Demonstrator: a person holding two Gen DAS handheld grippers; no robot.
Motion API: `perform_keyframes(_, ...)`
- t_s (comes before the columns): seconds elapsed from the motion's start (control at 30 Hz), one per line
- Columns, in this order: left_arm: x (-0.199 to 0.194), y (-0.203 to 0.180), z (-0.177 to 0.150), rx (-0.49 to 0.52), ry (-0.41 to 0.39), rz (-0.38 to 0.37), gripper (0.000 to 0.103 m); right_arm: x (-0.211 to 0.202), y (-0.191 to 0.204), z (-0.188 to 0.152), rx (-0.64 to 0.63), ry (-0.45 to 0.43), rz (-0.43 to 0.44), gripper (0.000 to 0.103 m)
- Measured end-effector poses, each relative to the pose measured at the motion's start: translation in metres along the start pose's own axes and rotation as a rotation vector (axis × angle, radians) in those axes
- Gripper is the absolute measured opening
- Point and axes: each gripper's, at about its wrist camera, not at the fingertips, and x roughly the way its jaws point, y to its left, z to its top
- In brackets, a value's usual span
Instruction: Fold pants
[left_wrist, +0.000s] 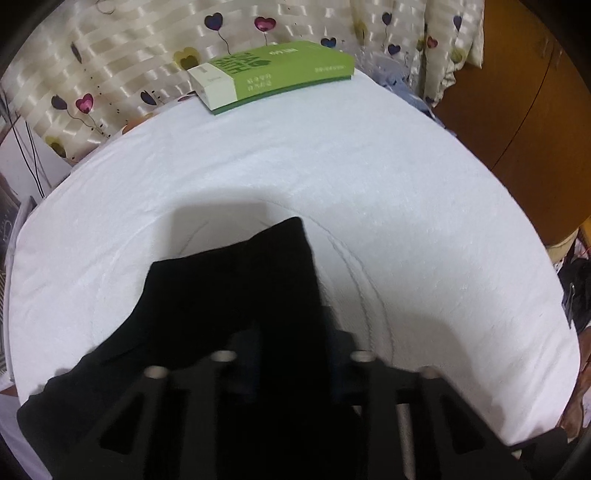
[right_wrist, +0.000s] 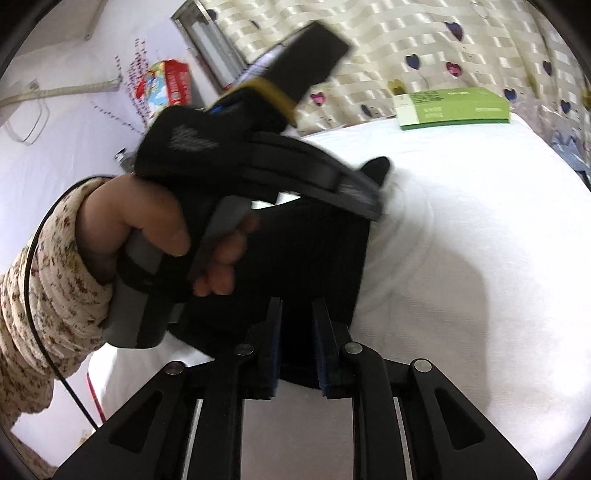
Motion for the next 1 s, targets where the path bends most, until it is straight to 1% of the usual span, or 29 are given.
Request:
perform_keyframes(0.03,-0.001,0.003,-0.001,-0.011,-0.004,-0.012,0.016,0.000,-0.002,0.000,0.015,0.001,-0.016,0.030)
perform_keyframes(0.1,-0.001,0.010,-0.002,-0.040,-0.004,-0.039,0.014,0.002,-0.001,0.001,0.022,-0.005,-0.039,0.043)
perform_keyframes(0.2,-0.001,0.020,-0.003,-0.091,-0.006,-0.081,0.014,0.009,0.006,0.002,-0.002,0.011,-0.068,0.045)
perform_keyframes(0.27,-0.002,0.021,-0.004,-0.100,-0.012,-0.094,0.013,0.018,0.012,0.002,-0.020,0.040,-0.102,0.045)
perform_keyframes(0.33,-0.004,0.019,-0.004,-0.096,-0.015,-0.093,0.013,0.020,0.008,0.000,-0.017,0.065,-0.137,0.045)
perform_keyframes(0.37,-0.005,0.019,-0.004,-0.098,-0.016,-0.098,0.013,0.019,0.005,0.000,0.001,0.064,-0.125,0.045)
perform_keyframes(0.4,-0.006,0.019,-0.004,-0.103,-0.018,-0.107,0.013,0.016,0.003,-0.001,0.009,0.051,-0.112,0.039)
perform_keyframes(0.43,-0.007,0.020,-0.004,-0.107,-0.019,-0.112,0.013,0.014,0.001,-0.002,0.003,0.042,-0.113,0.021)
perform_keyframes(0.47,-0.008,0.022,-0.004,-0.114,-0.020,-0.115,0.013,0.011,0.003,-0.002,-0.017,0.036,-0.130,0.017)
perform_keyframes(0.53,-0.008,0.025,-0.004,-0.133,-0.025,-0.132,0.012,0.005,0.005,0.000,-0.039,0.018,-0.125,0.015)
perform_keyframes(0.67,-0.014,0.028,0.000,-0.148,-0.044,-0.150,0.012,-0.004,0.016,0.006,-0.064,-0.012,-0.092,0.014)
perform_keyframes(0.83,-0.041,0.041,0.001,-0.155,-0.095,-0.164,0.012,-0.013,0.045,0.016,-0.130,-0.049,-0.016,0.014)
perform_keyframes(1.0,-0.073,0.068,-0.006,-0.175,-0.155,-0.170,0.012,-0.009,0.076,0.021,-0.199,-0.049,0.038,0.014)
